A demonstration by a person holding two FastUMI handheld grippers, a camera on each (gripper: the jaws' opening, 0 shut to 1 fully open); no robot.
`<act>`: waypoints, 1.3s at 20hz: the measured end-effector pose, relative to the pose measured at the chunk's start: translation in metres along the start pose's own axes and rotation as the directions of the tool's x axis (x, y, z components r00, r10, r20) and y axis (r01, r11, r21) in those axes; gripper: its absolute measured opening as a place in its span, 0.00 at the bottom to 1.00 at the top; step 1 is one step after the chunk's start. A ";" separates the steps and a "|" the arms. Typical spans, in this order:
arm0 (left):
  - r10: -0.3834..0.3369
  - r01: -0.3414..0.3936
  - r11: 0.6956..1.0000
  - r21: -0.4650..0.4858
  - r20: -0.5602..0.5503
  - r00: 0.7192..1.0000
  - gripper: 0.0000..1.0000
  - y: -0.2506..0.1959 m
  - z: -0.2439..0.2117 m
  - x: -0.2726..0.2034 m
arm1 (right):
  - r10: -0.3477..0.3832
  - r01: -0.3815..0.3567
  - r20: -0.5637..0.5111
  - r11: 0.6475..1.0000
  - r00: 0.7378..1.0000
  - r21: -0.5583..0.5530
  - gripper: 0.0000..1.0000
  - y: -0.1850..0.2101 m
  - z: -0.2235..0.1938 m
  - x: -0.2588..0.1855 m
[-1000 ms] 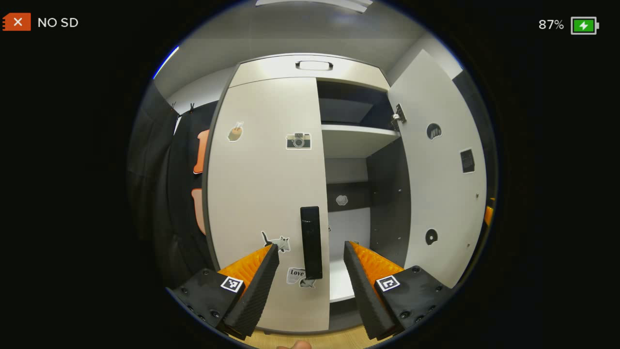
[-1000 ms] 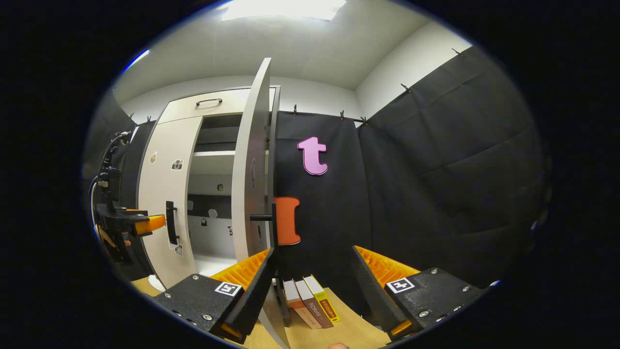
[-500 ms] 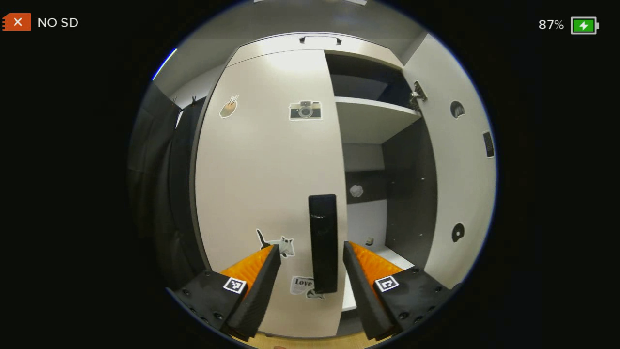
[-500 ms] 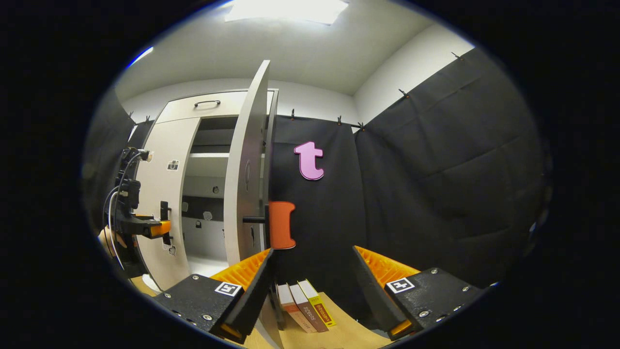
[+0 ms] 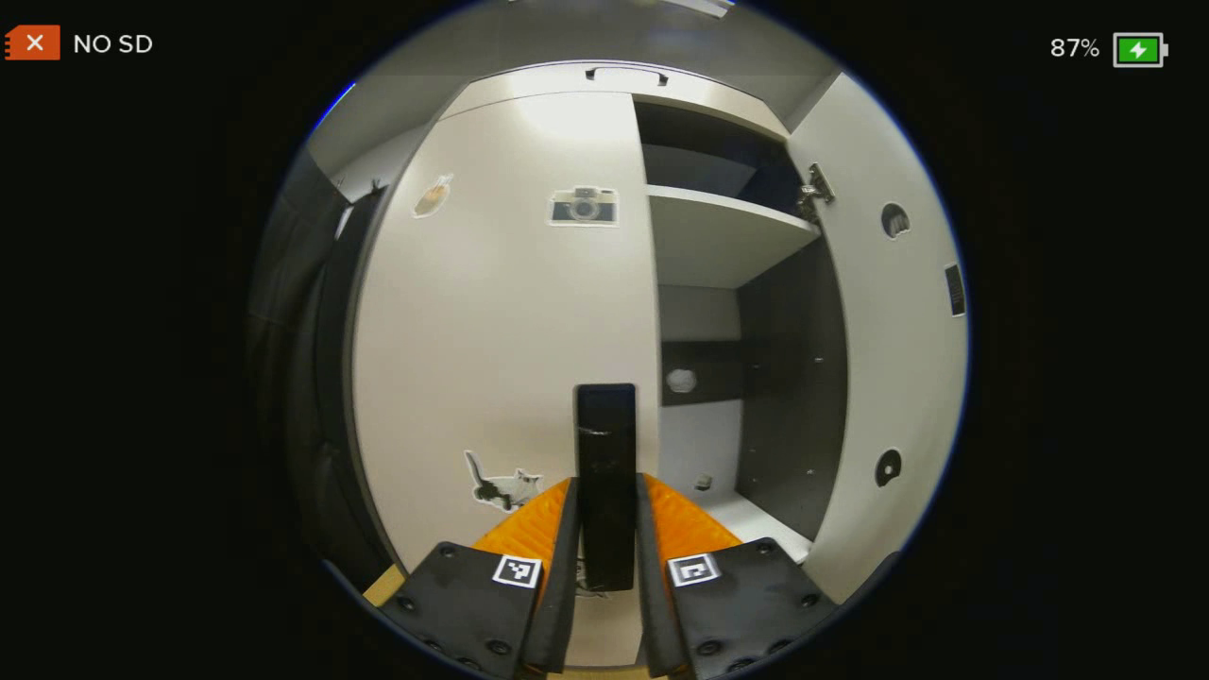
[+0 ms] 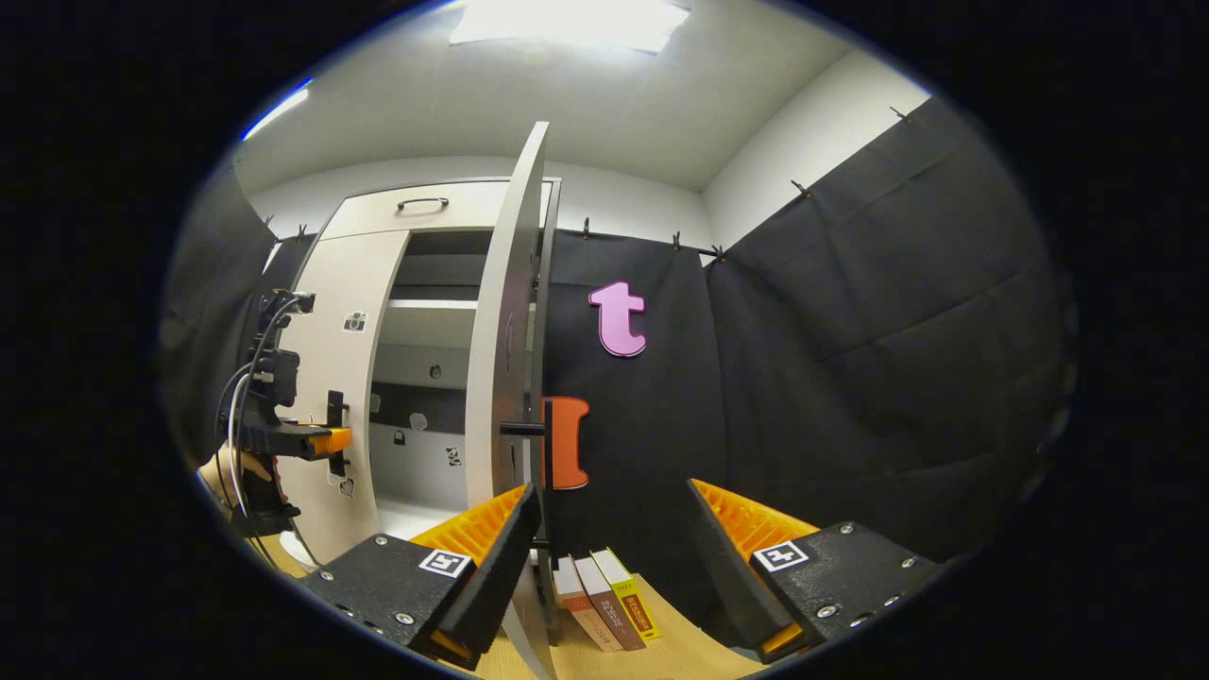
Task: Open the right door of the double-door shoe cabinet with the right hand, and open the left door with the left hand.
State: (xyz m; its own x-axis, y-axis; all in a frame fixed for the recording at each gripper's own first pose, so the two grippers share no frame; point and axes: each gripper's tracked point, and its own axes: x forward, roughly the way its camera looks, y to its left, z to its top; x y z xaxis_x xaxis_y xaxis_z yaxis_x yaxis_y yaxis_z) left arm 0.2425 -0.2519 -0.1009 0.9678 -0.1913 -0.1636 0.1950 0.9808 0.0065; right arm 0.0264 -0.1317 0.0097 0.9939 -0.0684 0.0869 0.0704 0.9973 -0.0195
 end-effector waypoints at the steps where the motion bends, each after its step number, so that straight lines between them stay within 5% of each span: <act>1: 0.002 -0.002 1.000 0.012 -0.004 1.000 0.32 0.000 -0.001 0.000 | 0.000 0.000 0.005 1.000 1.000 0.001 0.93 0.000 0.002 -0.001; 6: -0.004 0.003 1.000 -0.023 -0.039 0.999 0.29 0.001 -0.005 0.003 | 0.012 -0.012 0.005 1.000 1.000 -0.005 0.93 0.006 0.001 -0.005; 11: -0.043 0.042 0.999 -0.025 -0.046 0.998 0.12 0.002 -0.004 -0.005 | 0.024 -0.024 -0.002 0.999 1.000 -0.022 0.93 0.016 0.002 -0.008; 26: -0.179 0.177 0.983 -0.053 -0.052 0.982 0.12 0.012 -0.007 -0.019 | 0.107 -0.108 0.008 0.994 0.994 0.023 0.93 0.079 0.022 -0.030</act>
State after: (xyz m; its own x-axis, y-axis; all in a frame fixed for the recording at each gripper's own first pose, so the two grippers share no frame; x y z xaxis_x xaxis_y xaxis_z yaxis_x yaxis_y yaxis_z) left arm 0.2248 -0.2365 -0.1049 0.9076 -0.3619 -0.2129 0.3541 0.9322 -0.0751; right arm 0.0000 -0.0504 0.0279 0.9949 0.0392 0.0926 -0.0388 0.9992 -0.0060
